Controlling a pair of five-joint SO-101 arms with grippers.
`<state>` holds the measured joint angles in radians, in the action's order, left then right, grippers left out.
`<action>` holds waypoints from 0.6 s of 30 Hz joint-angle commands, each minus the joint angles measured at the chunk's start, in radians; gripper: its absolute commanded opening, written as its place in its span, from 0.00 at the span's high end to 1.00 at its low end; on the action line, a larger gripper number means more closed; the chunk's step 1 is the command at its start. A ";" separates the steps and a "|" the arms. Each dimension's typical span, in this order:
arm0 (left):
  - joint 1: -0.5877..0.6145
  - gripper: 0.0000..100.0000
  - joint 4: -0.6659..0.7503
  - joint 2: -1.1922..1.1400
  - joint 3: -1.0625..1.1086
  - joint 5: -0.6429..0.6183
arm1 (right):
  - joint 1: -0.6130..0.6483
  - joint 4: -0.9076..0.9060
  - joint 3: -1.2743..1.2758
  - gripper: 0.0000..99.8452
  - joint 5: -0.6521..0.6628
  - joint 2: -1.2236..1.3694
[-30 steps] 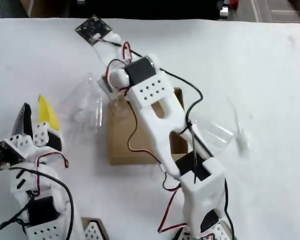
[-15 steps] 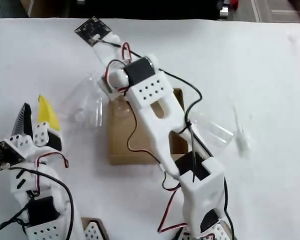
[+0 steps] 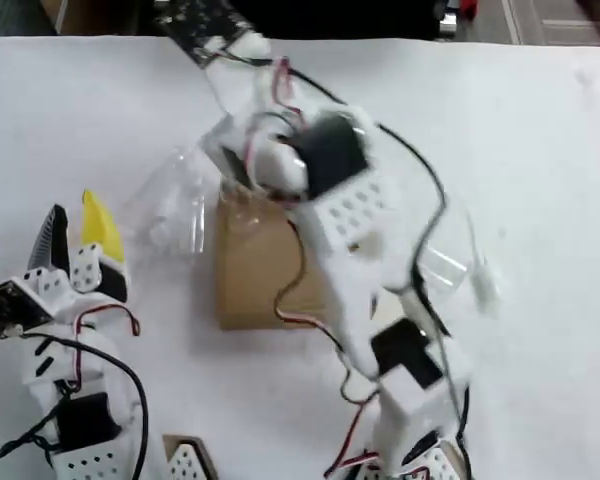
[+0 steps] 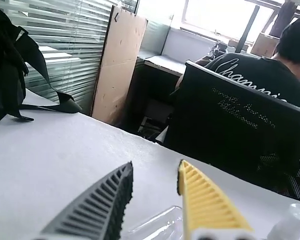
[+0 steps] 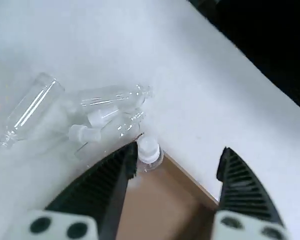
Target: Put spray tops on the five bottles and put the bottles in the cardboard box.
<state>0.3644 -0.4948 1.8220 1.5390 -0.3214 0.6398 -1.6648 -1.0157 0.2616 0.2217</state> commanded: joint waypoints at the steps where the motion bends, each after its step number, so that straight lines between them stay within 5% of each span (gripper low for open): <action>1: -0.031 0.85 -0.006 0.005 -0.009 0.014 | -0.105 -0.062 -0.011 0.77 0.011 -0.173; 6: -0.062 0.85 0.000 0.004 0.012 0.069 | -0.320 -0.061 0.167 0.79 0.006 -0.363; 10: -0.061 0.85 0.000 0.004 0.011 0.075 | -0.452 -0.061 0.377 0.98 0.006 -0.555; 14: -0.061 0.85 0.000 0.004 0.011 0.075 | -0.538 -0.051 0.641 0.93 0.006 -0.733; 18: -0.061 0.85 0.000 0.004 0.014 0.075 | -0.595 0.059 1.002 0.98 0.005 -0.897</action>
<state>0.3122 -0.4948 1.8205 1.5650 -0.2539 0.1043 -1.6955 -0.3284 0.2631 -0.5148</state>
